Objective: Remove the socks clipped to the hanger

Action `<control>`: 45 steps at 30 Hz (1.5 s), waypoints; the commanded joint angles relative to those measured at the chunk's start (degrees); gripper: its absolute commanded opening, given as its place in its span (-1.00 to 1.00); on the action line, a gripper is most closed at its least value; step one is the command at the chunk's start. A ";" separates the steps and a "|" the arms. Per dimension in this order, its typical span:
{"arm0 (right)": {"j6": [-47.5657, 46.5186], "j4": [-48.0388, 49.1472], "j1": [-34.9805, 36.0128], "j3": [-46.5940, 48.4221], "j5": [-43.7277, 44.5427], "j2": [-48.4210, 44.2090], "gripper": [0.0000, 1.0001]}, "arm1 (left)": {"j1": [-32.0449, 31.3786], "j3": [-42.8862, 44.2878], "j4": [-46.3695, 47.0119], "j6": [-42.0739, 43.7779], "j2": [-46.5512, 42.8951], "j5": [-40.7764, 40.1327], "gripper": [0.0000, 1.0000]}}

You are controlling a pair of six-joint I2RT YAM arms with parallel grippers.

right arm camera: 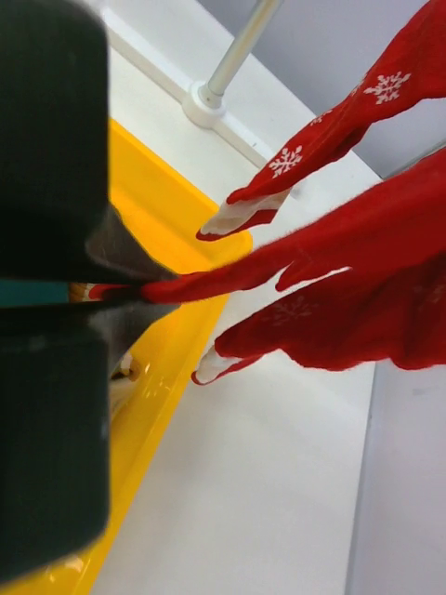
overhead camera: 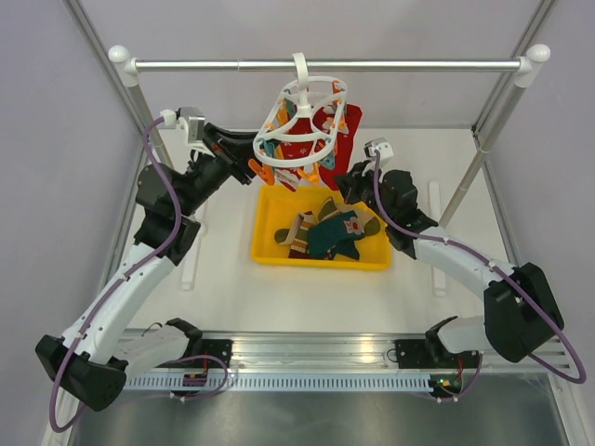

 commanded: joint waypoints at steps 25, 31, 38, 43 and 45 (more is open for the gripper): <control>1.37 -8.55 3.41 -6.35 0.03 -24.05 -0.98 | 0.02 -10.76 1.88 -6.69 -4.91 -3.72 0.30; -0.56 -11.36 8.42 -5.39 0.55 -25.19 -0.98 | -0.86 -18.06 5.66 -9.32 -7.55 -4.07 0.35; -1.17 -12.51 15.88 -3.45 1.95 -24.49 -0.98 | -7.09 -25.00 8.21 -9.07 -7.12 -7.75 0.37; -1.79 -13.39 17.83 -2.31 2.49 -23.96 -0.98 | -12.81 -29.13 10.14 -6.87 -6.94 -10.83 0.42; -1.27 -13.30 17.92 -2.22 1.96 -23.96 -0.98 | -14.30 -31.42 11.11 -6.96 -6.59 -11.80 0.44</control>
